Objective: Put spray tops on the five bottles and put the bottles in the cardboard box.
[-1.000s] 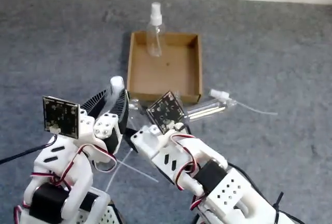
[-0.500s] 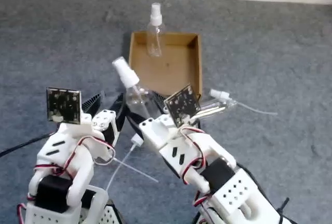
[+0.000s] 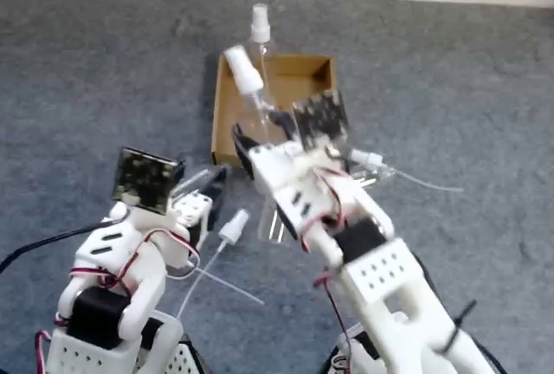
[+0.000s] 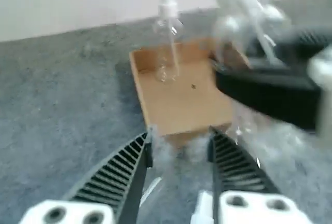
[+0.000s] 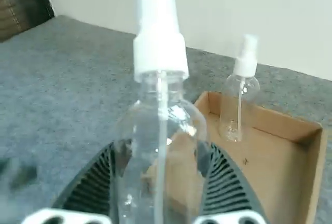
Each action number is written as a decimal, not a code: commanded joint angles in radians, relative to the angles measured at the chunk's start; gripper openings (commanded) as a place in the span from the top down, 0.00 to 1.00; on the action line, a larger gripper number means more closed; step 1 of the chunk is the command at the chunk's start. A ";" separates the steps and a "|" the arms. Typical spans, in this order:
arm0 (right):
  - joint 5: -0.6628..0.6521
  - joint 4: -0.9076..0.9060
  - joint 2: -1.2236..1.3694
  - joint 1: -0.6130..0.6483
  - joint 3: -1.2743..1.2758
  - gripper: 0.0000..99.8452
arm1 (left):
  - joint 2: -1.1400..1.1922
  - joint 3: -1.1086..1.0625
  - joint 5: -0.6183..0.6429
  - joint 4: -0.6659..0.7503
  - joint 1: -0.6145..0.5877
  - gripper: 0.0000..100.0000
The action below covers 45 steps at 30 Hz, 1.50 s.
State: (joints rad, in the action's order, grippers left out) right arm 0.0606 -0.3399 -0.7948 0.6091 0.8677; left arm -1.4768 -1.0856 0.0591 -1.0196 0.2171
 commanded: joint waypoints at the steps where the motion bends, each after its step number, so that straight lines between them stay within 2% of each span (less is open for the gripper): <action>1: 0.015 -0.007 0.136 -0.012 -0.213 1.00 | -0.002 -0.002 -0.034 0.014 0.077 0.73; 5: 0.104 -0.156 0.225 0.005 -0.360 1.00 | 0.005 -0.010 -0.031 0.057 0.076 0.68; 13: 0.114 -0.375 0.232 0.113 -0.460 1.00 | 0.007 -0.143 -0.002 0.307 -0.022 0.68; 20: 0.109 -0.421 0.150 0.139 -0.466 1.00 | 0.007 -0.159 0.000 0.322 -0.027 0.68; 28: 0.028 -0.549 -0.008 0.062 -0.466 1.00 | 0.007 -0.177 -0.002 0.328 -0.028 0.68; 36: 0.023 -0.555 -0.036 -0.041 -0.460 1.00 | 0.007 -0.185 -0.002 0.370 -0.113 0.68; 45: -0.017 -0.549 -0.028 -0.114 -0.456 1.00 | -0.004 -0.191 0.005 0.376 -0.113 0.68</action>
State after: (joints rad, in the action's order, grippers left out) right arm 0.0606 -0.8907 -0.7933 0.5217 0.4733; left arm -1.4722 -1.2774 0.0529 -0.6682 0.1143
